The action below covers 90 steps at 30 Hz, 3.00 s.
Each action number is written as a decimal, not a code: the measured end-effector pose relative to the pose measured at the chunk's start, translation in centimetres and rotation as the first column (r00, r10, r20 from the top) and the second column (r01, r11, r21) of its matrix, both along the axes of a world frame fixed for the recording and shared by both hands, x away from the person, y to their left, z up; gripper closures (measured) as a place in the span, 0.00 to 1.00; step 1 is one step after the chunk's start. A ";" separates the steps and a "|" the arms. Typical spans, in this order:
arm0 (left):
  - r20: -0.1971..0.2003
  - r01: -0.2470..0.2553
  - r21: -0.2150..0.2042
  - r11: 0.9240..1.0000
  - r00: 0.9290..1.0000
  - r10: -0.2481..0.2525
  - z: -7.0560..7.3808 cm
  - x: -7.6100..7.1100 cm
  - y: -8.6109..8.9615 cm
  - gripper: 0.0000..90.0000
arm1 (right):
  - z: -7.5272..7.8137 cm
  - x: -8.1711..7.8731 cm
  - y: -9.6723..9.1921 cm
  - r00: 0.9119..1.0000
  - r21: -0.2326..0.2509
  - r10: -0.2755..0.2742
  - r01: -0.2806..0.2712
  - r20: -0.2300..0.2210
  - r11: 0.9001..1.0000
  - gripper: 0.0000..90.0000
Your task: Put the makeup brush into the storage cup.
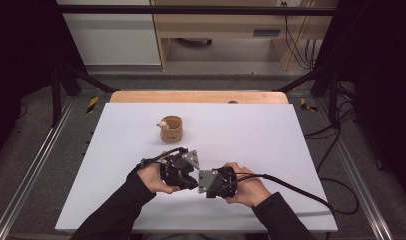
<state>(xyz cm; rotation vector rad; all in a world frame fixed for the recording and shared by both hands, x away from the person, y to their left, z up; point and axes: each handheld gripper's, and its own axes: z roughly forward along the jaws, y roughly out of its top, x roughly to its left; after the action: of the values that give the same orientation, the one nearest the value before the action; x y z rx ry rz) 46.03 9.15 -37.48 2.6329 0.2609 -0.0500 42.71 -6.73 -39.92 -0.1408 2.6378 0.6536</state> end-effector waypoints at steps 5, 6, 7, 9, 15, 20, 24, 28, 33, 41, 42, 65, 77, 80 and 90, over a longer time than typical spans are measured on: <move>0.007 0.005 0.005 1.000 1.000 -0.005 0.0 0.0 0.0 0.92 | -0.1 0.0 0.0 1.000 -0.014 0.011 -0.011 0.001 1.000 0.89; 0.010 0.005 0.009 1.000 1.000 -0.005 0.0 0.0 0.0 0.92 | -0.2 -0.1 0.0 1.000 -0.022 0.005 -0.005 -0.007 1.000 0.90; 0.011 0.007 0.001 1.000 1.000 -0.007 0.0 0.0 0.0 0.92 | -0.2 -0.1 0.0 1.000 -0.022 0.005 -0.005 -0.007 1.000 0.90; 0.012 -0.011 -0.014 1.000 1.000 0.011 0.0 0.0 0.1 0.92 | -0.2 -0.1 -0.1 1.000 -0.020 0.005 -0.005 -0.004 1.000 0.91; 0.026 -0.013 -0.033 0.999 1.000 0.014 0.1 0.1 0.5 0.90 | -0.3 -0.2 0.0 1.000 -0.008 0.010 -0.010 -0.006 1.000 0.94; 0.041 -0.033 -0.046 0.998 0.999 0.035 0.0 0.1 0.8 0.85 | -0.3 0.0 -0.1 1.000 -0.012 0.000 0.000 -0.018 1.000 0.94; 0.077 -0.075 -0.083 0.994 0.994 0.081 0.5 0.2 1.5 0.74 | -0.5 0.2 -0.2 0.999 -0.004 -0.031 0.030 -0.037 1.000 0.94; 0.154 -0.126 -0.149 0.981 0.977 0.149 1.3 0.5 2.7 0.54 | -0.4 0.7 -0.5 0.998 -0.002 -0.049 0.048 -0.040 0.999 0.94; 0.189 -0.191 -0.224 0.956 0.953 0.235 2.0 0.8 4.6 0.34 | -0.3 1.1 -1.1 0.996 0.006 -0.088 0.089 -0.033 0.996 0.94; 0.201 -0.266 -0.302 0.916 0.921 0.334 2.0 0.5 7.3 0.23 | -0.6 1.6 -3.0 0.985 0.043 -0.163 0.165 -0.049 0.985 0.94; 0.196 -0.275 -0.319 0.907 0.917 0.347 2.0 0.3 7.6 0.22 | -0.6 1.6 -3.2 0.984 0.054 -0.174 0.177 -0.042 0.983 0.94; 0.125 -0.411 -0.512 0.755 0.833 0.539 -0.5 -0.9 12.1 0.13 | -1.5 1.9 -6.4 0.931 0.277 -0.334 0.364 -0.149 0.889 0.94; 0.093 -0.437 -0.575 0.691 0.805 0.586 -1.7 -1.1 12.1 0.13 | -2.4 1.7 -6.4 0.913 0.398 -0.341 0.405 -0.223 0.823 0.94; 0.073 -0.453 -0.588 0.670 0.796 0.601 -2.2 -1.1 12.1 0.13 | -2.5 1.7 -6.5 0.909 0.418 -0.344 0.415 -0.237 0.808 0.94; 0.004 -0.481 -0.624 0.616 0.786 0.618 -3.3 -1.0 11.4 0.13 | -3.0 1.8 -6.6 0.899 0.468 -0.345 0.435 -0.270 0.769 0.94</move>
<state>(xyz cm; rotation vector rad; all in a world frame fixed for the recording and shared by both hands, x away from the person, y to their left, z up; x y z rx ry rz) 45.07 20.60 -40.82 1.8024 0.8334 0.3227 44.55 -13.28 -42.91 0.6392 2.4136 1.2323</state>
